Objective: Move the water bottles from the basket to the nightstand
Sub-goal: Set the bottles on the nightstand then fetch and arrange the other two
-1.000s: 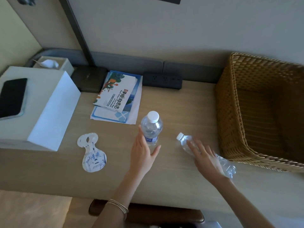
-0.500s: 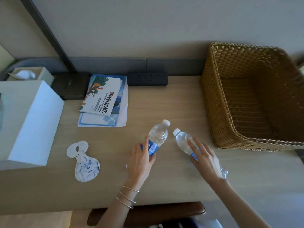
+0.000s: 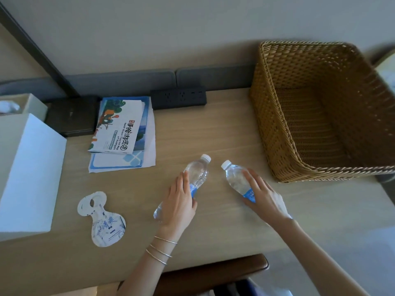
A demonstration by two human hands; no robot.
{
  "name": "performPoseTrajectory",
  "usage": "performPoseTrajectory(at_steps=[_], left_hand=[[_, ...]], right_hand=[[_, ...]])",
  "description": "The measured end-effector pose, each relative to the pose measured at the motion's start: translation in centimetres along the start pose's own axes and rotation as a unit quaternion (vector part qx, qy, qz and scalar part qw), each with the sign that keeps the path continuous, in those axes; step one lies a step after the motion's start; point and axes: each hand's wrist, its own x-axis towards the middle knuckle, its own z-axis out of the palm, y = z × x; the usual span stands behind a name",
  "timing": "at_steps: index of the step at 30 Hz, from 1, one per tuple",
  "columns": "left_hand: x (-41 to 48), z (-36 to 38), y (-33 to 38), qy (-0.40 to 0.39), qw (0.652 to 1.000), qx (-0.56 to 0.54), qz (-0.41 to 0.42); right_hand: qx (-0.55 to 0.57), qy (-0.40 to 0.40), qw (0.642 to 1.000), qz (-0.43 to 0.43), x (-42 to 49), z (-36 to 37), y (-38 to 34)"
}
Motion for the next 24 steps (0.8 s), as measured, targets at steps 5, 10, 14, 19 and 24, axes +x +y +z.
performPoseTrajectory(at_steps=[5, 10, 14, 19, 24], left_hand=[[2.1, 0.4, 0.9, -0.017, 1.0, 0.009, 0.002], [2.4, 1.3, 0.8, 0.002, 0.996, 0.027, 0.091], [1.8, 1.5, 1.8, 0.0, 0.989, 0.031, 0.145], [1.1, 1.1, 4.7, -0.012, 0.984, -0.003, 0.178], [-0.2, 0.9, 10.0, -0.054, 0.974, -0.05, 0.215]], right_hand=[[-0.026, -0.017, 0.999, 0.034, -0.5, -0.4, -0.2], [-0.025, -0.021, 0.998, 0.054, -2.1, -0.5, 0.1], [-0.021, -0.016, 0.997, 0.079, -4.4, -0.2, 0.4], [0.023, -0.031, 0.989, 0.14, -7.9, -0.3, 1.8], [0.085, -0.014, 0.972, 0.22, -13.5, -1.7, 4.3]])
